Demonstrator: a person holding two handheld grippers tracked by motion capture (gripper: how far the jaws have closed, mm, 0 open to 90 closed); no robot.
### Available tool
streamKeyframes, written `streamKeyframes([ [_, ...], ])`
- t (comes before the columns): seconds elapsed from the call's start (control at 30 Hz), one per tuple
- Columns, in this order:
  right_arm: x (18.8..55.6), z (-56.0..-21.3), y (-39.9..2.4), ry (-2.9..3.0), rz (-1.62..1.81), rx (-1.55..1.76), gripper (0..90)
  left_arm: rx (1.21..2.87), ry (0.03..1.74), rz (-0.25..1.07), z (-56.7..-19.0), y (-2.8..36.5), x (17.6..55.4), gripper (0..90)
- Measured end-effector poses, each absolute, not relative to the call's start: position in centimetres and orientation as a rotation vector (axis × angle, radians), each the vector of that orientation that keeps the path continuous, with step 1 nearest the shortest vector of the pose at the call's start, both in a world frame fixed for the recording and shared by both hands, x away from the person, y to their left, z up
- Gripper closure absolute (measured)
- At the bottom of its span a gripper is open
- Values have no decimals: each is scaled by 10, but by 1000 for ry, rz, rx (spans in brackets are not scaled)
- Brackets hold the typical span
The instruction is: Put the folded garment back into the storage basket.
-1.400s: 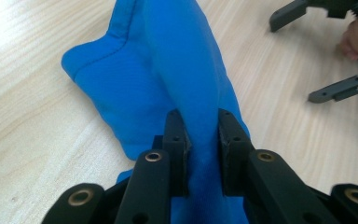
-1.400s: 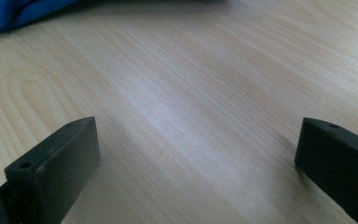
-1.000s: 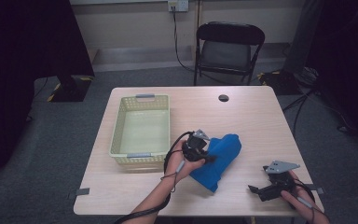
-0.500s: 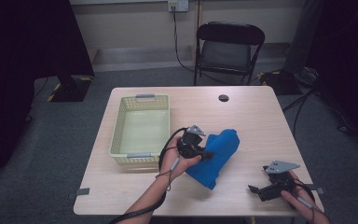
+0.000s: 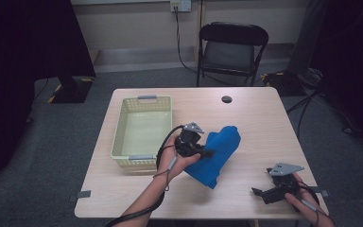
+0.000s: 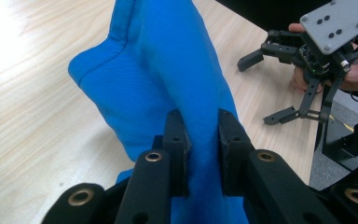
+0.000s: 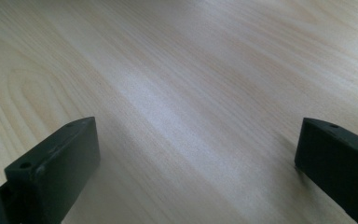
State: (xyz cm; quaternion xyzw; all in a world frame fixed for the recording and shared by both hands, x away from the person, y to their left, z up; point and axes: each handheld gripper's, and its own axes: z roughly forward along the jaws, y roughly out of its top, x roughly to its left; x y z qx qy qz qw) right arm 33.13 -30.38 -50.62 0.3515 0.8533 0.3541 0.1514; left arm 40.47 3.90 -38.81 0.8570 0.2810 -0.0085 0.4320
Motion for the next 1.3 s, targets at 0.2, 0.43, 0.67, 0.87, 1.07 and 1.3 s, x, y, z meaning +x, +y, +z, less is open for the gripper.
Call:
streamKeyframes([
  [0.2, 331, -506, -304, 2449, 1017, 1009, 0, 2128, 709, -14, -382, 44, 405, 766],
  [0.43, 331, -506, -304, 2450, 1017, 1009, 0, 2108, 718, -9, -374, 49, 406, 766],
  [0.67, 331, -506, -304, 2450, 1016, 1009, 0, 2098, 730, 4, -368, 56, 408, 766],
  [0.87, 331, -506, -304, 2450, 1016, 1010, 0, 2091, 744, 26, -363, 63, 410, 766],
  [1.07, 331, -506, -304, 2449, 1016, 1009, 0, 2078, 762, 39, -358, 71, 412, 766],
  [1.3, 331, -506, -304, 2449, 1017, 1008, 0, 2070, 779, 62, -351, 81, 415, 766],
])
